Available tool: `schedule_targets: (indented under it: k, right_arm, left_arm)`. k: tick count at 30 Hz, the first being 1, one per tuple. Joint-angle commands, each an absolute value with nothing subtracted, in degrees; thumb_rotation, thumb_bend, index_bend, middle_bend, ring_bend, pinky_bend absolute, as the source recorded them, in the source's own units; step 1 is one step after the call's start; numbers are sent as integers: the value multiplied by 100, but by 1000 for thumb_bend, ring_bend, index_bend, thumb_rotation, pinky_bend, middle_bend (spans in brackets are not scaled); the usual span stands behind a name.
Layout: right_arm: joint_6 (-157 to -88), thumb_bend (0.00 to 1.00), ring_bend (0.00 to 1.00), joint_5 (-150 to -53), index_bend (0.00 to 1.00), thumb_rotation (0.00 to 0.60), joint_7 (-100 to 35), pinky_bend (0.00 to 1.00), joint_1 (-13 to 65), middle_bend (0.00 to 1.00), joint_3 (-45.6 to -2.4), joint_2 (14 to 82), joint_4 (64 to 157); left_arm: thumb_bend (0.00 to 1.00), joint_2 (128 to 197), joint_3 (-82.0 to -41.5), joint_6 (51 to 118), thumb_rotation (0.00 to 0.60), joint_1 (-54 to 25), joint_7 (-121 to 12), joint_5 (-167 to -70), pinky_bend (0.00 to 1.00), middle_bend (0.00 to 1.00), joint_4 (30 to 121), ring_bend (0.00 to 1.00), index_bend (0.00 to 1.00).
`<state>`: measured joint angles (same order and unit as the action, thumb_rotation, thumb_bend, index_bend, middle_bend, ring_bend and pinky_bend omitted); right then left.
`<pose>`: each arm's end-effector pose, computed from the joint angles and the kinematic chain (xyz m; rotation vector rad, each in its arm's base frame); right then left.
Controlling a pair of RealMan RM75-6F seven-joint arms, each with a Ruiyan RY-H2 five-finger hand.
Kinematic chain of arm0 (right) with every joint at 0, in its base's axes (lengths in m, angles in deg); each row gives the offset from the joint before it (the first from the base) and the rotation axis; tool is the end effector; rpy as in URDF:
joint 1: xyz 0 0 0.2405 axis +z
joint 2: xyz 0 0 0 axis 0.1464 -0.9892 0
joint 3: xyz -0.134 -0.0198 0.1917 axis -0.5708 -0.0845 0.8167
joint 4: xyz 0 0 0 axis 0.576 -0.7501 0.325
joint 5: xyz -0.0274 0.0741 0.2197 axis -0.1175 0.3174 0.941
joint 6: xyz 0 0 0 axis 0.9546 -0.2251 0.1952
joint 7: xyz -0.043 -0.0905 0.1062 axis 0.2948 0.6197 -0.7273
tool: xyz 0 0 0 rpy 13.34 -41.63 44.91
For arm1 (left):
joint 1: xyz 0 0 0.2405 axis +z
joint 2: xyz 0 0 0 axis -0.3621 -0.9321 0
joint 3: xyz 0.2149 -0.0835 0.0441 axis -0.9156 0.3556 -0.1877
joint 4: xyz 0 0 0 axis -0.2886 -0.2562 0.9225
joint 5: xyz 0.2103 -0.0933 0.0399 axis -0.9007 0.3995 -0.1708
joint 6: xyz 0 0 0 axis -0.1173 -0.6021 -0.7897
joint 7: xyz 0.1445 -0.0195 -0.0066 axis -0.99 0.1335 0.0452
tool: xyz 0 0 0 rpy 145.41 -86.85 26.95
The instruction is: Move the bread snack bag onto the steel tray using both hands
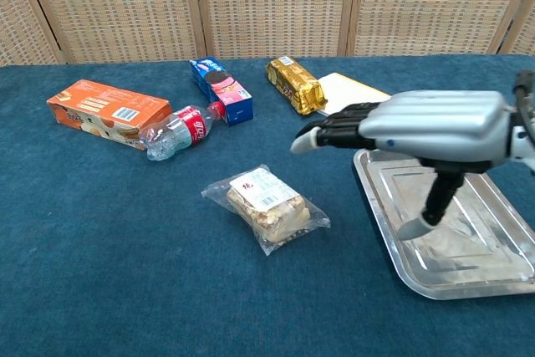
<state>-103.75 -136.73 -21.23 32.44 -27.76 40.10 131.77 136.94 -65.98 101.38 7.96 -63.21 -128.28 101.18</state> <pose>-0.1060 -0.2765 -0.0213 2.3971 -0.5488 0.9558 -0.2956 0.2278 0.1587 -1.3296 -0.8475 -0.7442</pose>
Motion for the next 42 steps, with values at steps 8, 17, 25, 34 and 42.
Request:
schedule_targets:
  k: [8,17,25,34,42]
  right_arm:
    - [-9361,0,0,-12686,0,600,-1279,0,4143,0,-2215,5052,12495]
    - [-8883,0,0,-10531,0,600,65,0,4822,0,-2004,5720,12095]
    - [-9451,0,297,-8938,141,600,930,67,5433,301,-2243,6288,11783]
    - [-10178,146,516,-9438,469,600,448,182,5347,595,-2113,6098,12221]
    - [-10602,146,516,-9848,469,600,378,182,5028,595,-2141,4681,13294]
  left_arm:
    - [0,13811,-6526,10068,600,795,-6610,-12750,0,0,10128,0,0]
    - [0,13841,-6484,9889,600,772,-6646,-12658,0,0,10075,0,0]
    - [0,13817,-6413,9837,600,796,-6553,-12596,0,0,10028,0,0]
    - [0,13796,-6371,9711,600,797,-6474,-12553,0,0,9991,0,0]
    - [0,13794,-6375,9722,600,817,-6424,-12681,0,0,10015,0,0]
